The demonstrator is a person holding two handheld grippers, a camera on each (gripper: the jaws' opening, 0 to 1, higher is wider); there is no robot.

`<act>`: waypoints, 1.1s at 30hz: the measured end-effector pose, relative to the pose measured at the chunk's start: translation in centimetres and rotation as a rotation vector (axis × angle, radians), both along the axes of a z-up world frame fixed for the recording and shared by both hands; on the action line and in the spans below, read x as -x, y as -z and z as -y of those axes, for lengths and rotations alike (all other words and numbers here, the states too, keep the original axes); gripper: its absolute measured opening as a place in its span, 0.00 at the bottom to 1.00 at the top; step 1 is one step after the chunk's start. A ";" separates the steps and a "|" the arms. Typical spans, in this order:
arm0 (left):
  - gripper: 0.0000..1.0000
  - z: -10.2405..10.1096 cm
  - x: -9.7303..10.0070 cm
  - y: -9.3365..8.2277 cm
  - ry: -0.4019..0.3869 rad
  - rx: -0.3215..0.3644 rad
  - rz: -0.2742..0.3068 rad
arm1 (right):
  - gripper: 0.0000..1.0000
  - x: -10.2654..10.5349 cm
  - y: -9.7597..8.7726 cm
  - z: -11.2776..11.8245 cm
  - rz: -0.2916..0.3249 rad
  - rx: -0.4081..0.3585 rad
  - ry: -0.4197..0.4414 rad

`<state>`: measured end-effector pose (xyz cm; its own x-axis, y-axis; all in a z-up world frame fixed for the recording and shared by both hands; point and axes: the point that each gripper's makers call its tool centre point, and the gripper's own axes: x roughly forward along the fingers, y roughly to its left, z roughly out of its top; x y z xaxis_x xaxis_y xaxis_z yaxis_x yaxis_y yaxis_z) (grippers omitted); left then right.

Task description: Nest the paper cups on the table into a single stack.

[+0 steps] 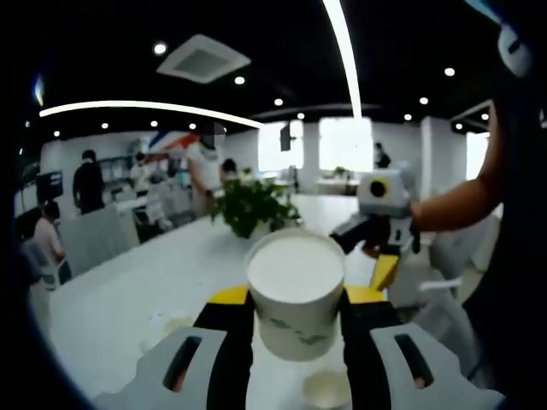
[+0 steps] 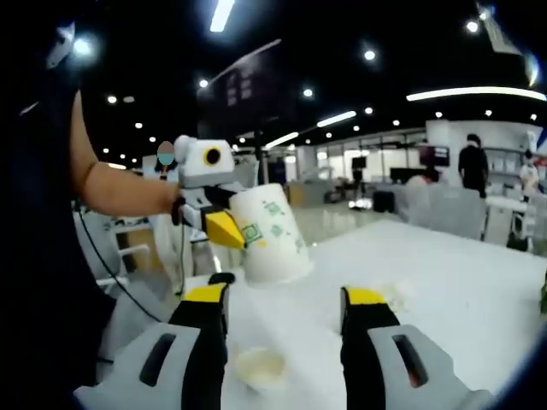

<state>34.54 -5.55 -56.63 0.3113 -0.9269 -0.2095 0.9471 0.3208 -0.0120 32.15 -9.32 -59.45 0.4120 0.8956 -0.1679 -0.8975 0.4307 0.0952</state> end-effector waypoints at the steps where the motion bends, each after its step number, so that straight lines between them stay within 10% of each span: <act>1: 0.38 0.0 0.0 0.0 0.001 0.007 0.000 | 0.44 0.3 0.1 -0.4 -0.019 -0.003 -0.022; 22: 0.37 -0.8 2.2 1.1 0.090 0.019 -0.058 | 0.31 2.0 -0.8 -2.0 -0.071 -0.041 -0.134; 33: 0.37 -1.2 3.0 0.7 0.123 0.049 -0.091 | 0.17 2.8 -3.4 -2.6 -0.146 -0.183 -0.211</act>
